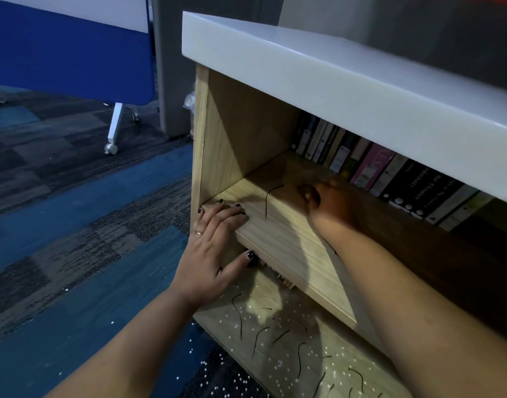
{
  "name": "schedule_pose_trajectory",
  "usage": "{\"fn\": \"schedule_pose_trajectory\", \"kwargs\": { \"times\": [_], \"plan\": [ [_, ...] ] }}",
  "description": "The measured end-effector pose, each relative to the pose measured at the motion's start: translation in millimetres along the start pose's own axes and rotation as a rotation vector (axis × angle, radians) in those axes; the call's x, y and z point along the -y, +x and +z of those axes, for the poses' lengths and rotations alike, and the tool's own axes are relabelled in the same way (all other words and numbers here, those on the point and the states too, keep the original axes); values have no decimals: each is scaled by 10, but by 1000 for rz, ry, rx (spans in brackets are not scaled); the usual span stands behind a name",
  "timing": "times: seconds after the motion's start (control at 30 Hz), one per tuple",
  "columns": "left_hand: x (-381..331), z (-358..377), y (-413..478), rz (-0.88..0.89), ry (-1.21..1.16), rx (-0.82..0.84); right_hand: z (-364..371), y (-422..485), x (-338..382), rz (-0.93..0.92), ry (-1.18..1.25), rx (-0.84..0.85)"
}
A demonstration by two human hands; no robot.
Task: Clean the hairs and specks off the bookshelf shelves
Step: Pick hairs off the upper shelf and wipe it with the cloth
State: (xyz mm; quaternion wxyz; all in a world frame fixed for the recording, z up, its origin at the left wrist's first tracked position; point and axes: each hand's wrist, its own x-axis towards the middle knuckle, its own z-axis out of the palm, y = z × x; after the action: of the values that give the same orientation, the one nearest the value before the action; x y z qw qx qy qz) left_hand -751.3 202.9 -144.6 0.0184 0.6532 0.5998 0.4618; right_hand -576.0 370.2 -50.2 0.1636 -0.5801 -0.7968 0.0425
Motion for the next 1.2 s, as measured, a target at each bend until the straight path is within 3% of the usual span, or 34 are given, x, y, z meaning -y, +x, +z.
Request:
{"fn": "schedule_pose_trajectory", "kwargs": {
  "times": [0.17, 0.33, 0.5, 0.67, 0.8, 1.2],
  "plan": [
    [16, 8, 0, 4, 6, 4, -127, -387, 240, -166, 279, 133],
    [43, 27, 3, 8, 10, -4, -97, -691, 373, -392, 258, 98],
    [47, 40, 6, 10, 8, -19, -62, -511, 434, -399, 161, 114],
    [49, 41, 2, 9, 2, -15, 52, -172, 490, -216, 250, 283],
    [49, 17, 2, 5, 7, 4, 103, -94, 480, -178, 268, 275],
    [48, 48, 10, 23, 8, -25, -32, -543, 389, -432, 171, 155]
  ]
}}
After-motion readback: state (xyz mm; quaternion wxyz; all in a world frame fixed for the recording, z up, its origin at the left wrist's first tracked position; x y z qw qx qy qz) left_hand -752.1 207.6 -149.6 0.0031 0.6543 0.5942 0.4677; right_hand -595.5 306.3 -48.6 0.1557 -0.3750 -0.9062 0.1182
